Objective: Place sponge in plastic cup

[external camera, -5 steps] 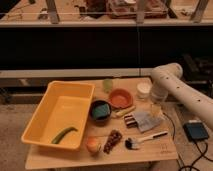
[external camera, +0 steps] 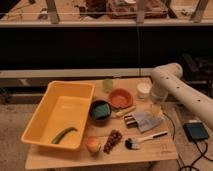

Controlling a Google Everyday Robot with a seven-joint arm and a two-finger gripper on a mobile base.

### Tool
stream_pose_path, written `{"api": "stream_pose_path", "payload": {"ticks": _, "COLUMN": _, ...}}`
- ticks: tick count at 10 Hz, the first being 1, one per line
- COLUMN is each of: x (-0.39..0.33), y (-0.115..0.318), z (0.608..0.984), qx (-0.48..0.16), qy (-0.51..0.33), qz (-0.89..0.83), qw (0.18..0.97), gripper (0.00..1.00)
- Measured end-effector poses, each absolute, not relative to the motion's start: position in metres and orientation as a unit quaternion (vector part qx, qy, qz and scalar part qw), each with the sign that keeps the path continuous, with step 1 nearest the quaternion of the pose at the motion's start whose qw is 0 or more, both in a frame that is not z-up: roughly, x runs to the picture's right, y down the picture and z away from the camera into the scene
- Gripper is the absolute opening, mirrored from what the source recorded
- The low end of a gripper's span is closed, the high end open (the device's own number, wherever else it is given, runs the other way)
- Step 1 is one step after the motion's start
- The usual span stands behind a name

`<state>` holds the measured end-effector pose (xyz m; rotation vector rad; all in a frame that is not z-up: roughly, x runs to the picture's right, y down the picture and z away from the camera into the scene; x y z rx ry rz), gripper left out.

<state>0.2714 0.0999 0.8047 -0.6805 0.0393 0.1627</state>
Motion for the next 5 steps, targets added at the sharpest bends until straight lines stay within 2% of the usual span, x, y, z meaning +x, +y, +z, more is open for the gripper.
{"api": "stream_pose_path", "payload": {"ticks": 5, "x": 0.2715, "y": 0.099, "z": 0.804, "qx": -0.333, "qy": 0.02, "qz": 0.08, "qw": 0.94, "gripper": 0.8}}
